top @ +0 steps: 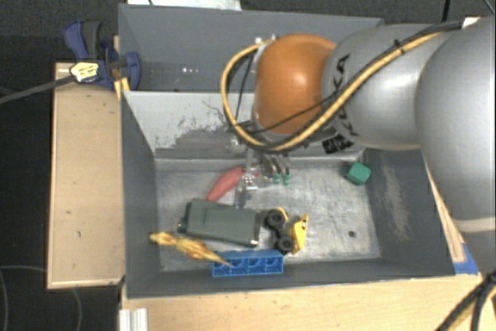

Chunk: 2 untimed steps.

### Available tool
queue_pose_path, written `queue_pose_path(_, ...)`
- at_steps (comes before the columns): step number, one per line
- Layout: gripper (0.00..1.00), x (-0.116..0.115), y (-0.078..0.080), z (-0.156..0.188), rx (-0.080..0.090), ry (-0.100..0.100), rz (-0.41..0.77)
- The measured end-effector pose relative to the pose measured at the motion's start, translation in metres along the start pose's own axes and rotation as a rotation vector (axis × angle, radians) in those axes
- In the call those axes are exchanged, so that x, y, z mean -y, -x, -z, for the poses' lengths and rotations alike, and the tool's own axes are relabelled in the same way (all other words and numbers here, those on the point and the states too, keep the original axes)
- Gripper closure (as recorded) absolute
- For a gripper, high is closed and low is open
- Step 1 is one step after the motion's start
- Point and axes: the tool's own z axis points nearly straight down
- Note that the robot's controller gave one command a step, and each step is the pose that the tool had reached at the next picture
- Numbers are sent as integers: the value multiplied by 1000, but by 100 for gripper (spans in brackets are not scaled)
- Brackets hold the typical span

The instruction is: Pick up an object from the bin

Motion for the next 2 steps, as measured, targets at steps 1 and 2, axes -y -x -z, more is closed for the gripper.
queue_pose_path(1, 0, -5, -79, -51, 24, 5, 120)
queue_pose_path(2, 100, 10, 0, -61, -22, 2, 57)
